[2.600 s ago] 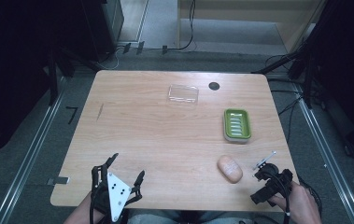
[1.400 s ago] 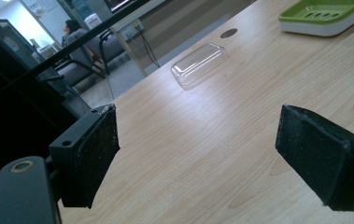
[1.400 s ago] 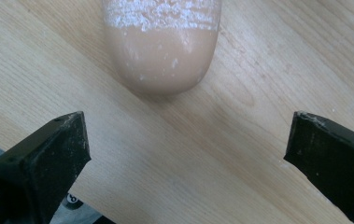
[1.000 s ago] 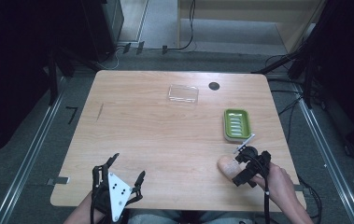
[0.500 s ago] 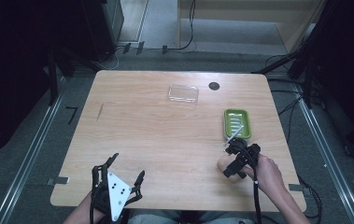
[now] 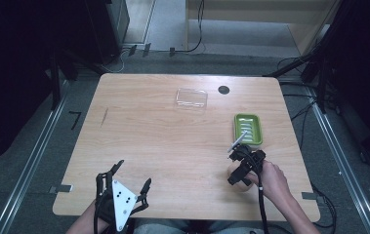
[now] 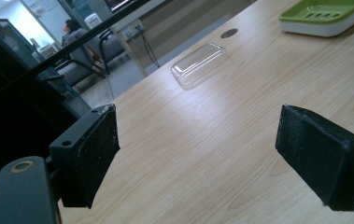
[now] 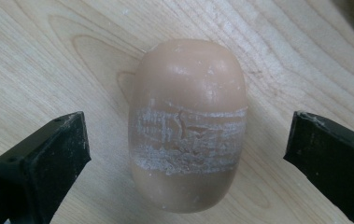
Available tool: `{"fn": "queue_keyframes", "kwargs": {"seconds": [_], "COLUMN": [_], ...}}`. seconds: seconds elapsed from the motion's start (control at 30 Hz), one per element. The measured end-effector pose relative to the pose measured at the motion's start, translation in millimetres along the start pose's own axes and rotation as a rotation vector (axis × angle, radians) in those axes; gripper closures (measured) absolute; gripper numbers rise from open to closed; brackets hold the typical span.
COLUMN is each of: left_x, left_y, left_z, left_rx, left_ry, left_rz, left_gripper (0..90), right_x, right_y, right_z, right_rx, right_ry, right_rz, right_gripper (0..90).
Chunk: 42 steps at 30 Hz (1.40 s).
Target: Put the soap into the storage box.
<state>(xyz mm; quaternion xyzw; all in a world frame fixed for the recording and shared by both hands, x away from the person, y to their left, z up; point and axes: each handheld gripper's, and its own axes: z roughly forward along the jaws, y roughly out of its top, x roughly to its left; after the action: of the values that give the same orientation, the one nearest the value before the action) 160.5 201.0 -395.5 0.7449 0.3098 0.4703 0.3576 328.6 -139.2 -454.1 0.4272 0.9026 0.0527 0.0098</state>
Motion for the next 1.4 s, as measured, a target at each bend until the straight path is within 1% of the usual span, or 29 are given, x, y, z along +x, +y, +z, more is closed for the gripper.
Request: {"fn": "queue_keyframes", "kwargs": {"seconds": [0.13,0.23,0.3,0.37,0.4,0.43,0.47,0.5,0.53,0.57,0.6,0.67,0.73,0.83,0.87,0.9,0.97,1.13,1.2,1.4], "left_x": [-0.2,-0.1,0.4,0.6,0.6,0.6,0.3,0.0,0.0,0.1,0.3,0.3,-0.1,-0.1,-0.1,0.0,-0.1,0.0,-0.1,-0.1], "left_y": [0.3,0.2,0.0,-0.1,-0.2,-0.2,-0.2,-0.3,-0.3,-0.3,-0.4,-0.4,-0.3,-0.1,-0.1,-0.2,-0.2,-0.2,-0.3,-0.3], "left_z": [0.1,0.1,-0.2,-0.2,-0.5,-0.5,-0.7,-0.6,-0.9,-1.0,-1.0,-0.9,-0.7,-0.7,-0.7,-0.7,-0.8,-0.9,-0.9,-0.9], "left_rx": [-0.001,-0.003,-0.004,-0.005,-0.005,-0.005,-0.006,-0.012,-0.011,-0.012,-0.01,-0.01,-0.012,-0.011,-0.011,-0.013,-0.013,-0.013,-0.013,-0.013], "left_ry": [-0.003,-0.001,0.001,0.002,0.001,0.001,0.001,0.001,0.002,0.003,0.005,0.006,0.005,0.004,0.004,0.005,0.006,0.007,0.008,0.007], "left_rz": [0.002,-0.001,-0.003,-0.004,-0.003,-0.003,-0.001,-0.003,-0.003,-0.003,0.0,-0.001,-0.004,-0.002,-0.002,-0.003,-0.004,-0.003,-0.002,-0.002], "left_gripper": [14.0,14.0,14.0,14.0,14.0,14.0,14.0,14.0,14.0,14.0,14.0,14.0,14.0,14.0,14.0,14.0,14.0,14.0,14.0,14.0], "right_x": [-0.3,-0.9,-1.7,-1.3,-0.7,-0.7,0.6,0.6,1.0,1.1,1.6,2.3,3.5,4.5,4.5,4.5,5.1,6.3,6.1,7.2], "right_y": [-0.8,-1.5,-1.4,-1.2,-1.0,-1.0,-1.1,-1.1,-1.0,-1.7,-2.0,-2.2,-2.3,-2.2,-2.2,-2.7,-3.1,-3.1,-3.0,-2.4], "right_z": [5.3,7.9,8.1,8.7,8.8,8.8,9.7,9.7,10.1,10.7,11.1,11.4,11.9,11.4,11.4,11.5,10.0,9.9,10.5,11.3], "right_rx": [0.014,0.019,0.021,0.017,0.017,0.017,0.015,0.015,0.024,0.021,0.023,0.024,0.033,0.035,0.035,0.033,0.032,0.035,0.035,0.045], "right_ry": [-0.009,0.017,0.012,0.014,0.006,0.006,0.003,0.003,-0.007,-0.015,-0.021,-0.021,-0.032,-0.046,-0.046,-0.044,-0.047,-0.049,-0.046,-0.055], "right_rz": [-0.008,-0.006,-0.003,0.008,0.011,0.011,0.006,0.006,0.006,0.006,0.006,0.008,-0.002,0.007,0.007,0.007,0.012,0.012,0.007,0.006], "right_gripper": [0.0,0.7,2.5,5.2,9.7,9.7,13.4,13.4,13.6,16.5,16.9,17.0,20.0,23.8,23.8,26.7,28.9,29.2,31.4,32.5]}}
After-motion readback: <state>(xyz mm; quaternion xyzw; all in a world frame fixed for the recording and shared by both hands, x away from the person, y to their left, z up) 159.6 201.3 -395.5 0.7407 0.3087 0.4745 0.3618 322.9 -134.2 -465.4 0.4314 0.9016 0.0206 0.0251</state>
